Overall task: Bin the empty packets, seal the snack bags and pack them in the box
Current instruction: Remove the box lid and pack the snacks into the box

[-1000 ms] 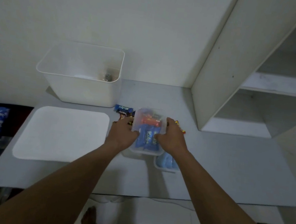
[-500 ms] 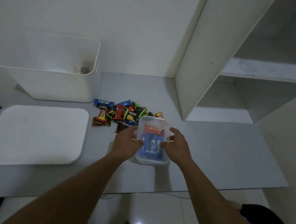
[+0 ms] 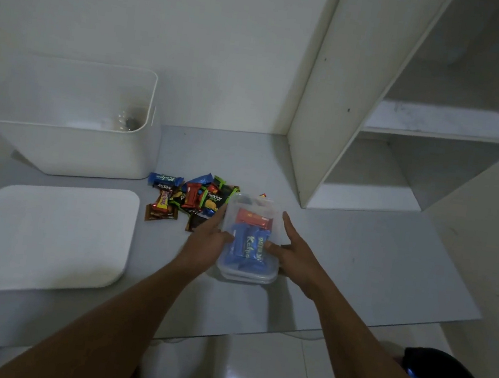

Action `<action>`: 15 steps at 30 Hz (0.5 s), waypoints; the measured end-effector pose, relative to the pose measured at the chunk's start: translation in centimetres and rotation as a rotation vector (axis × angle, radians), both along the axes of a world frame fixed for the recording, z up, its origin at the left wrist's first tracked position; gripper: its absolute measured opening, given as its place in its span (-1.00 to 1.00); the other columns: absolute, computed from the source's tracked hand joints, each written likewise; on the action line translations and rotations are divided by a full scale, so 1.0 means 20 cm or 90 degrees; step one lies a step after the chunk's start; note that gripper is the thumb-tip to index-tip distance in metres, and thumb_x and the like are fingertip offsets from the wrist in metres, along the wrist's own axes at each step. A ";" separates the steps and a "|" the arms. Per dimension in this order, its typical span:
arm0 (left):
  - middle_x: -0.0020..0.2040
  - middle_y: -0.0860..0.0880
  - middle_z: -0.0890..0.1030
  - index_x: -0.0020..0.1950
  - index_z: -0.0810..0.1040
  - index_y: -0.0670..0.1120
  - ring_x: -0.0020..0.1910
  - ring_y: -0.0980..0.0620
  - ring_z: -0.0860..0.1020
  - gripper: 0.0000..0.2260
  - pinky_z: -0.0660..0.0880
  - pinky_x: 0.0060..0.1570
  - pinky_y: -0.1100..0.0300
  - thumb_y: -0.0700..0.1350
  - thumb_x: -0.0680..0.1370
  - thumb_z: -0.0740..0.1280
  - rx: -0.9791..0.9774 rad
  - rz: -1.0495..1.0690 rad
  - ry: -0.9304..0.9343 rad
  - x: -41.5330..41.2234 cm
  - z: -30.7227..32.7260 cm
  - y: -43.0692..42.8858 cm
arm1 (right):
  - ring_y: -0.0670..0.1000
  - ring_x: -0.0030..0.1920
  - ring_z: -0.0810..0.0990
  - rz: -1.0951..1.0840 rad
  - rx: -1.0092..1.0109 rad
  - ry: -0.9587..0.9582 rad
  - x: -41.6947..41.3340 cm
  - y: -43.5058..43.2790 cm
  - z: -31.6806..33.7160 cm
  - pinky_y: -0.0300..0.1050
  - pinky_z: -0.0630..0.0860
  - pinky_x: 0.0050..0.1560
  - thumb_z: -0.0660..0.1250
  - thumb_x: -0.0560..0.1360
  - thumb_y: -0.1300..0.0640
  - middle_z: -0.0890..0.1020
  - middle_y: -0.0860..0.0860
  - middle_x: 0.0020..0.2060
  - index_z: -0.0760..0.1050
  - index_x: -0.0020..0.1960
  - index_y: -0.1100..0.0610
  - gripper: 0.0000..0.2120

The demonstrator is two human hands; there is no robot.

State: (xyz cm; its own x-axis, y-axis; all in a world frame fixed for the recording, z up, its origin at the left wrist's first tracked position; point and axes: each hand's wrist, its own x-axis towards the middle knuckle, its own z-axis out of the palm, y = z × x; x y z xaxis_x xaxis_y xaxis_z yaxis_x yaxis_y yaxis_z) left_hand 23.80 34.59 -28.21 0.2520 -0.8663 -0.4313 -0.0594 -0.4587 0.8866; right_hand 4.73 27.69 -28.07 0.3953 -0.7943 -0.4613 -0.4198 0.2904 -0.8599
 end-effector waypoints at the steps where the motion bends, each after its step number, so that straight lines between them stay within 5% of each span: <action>1: 0.14 0.07 0.63 0.36 0.39 0.36 0.11 -0.02 0.61 -0.41 0.55 0.16 -0.11 -0.21 0.47 0.28 -0.016 0.001 0.004 0.01 0.04 -0.01 | 0.05 0.12 0.65 0.004 0.002 -0.007 0.01 -0.01 0.04 0.03 0.62 0.10 0.36 0.58 0.14 0.52 0.08 0.35 -0.01 0.57 -0.25 -0.23; 5: 0.15 0.07 0.60 0.41 0.36 0.32 0.08 -0.01 0.58 -0.44 0.55 0.15 -0.08 -0.20 0.52 0.27 -0.037 0.043 0.010 0.09 0.21 -0.04 | 0.08 0.17 0.62 0.003 0.011 -0.042 0.08 -0.07 0.23 -0.09 0.65 -0.08 0.37 0.56 0.19 0.53 0.06 0.34 0.04 0.55 -0.28 -0.23; 8: 0.04 0.14 0.60 0.24 0.41 0.36 -0.01 0.02 0.58 -0.52 0.55 0.09 -0.04 -0.23 0.57 0.26 -0.068 0.062 0.004 0.19 0.36 -0.03 | 0.04 0.08 0.66 0.030 -0.005 -0.055 0.18 -0.09 0.40 -0.11 0.64 -0.17 0.37 0.55 0.20 0.61 0.04 0.23 0.05 0.54 -0.30 -0.23; 11: 0.27 0.03 0.59 0.48 0.31 0.26 0.15 -0.06 0.59 -0.42 0.54 0.14 -0.02 -0.19 0.54 0.33 -0.084 0.091 0.014 0.34 0.49 -0.01 | 0.00 -0.05 0.67 0.066 -0.041 -0.052 0.33 -0.11 0.55 -0.18 0.59 -0.31 0.36 0.56 0.19 0.62 0.05 0.20 0.06 0.54 -0.30 -0.25; 15: 0.30 -0.01 0.57 0.46 0.31 0.31 0.05 -0.04 0.60 -0.37 0.53 -0.18 0.16 -0.10 0.47 0.40 -0.088 0.129 -0.018 0.60 0.68 0.02 | 0.05 0.04 0.67 0.112 -0.061 -0.085 0.58 -0.13 0.75 -0.13 0.61 -0.26 0.37 0.56 0.19 0.60 0.05 0.23 0.09 0.53 -0.30 -0.27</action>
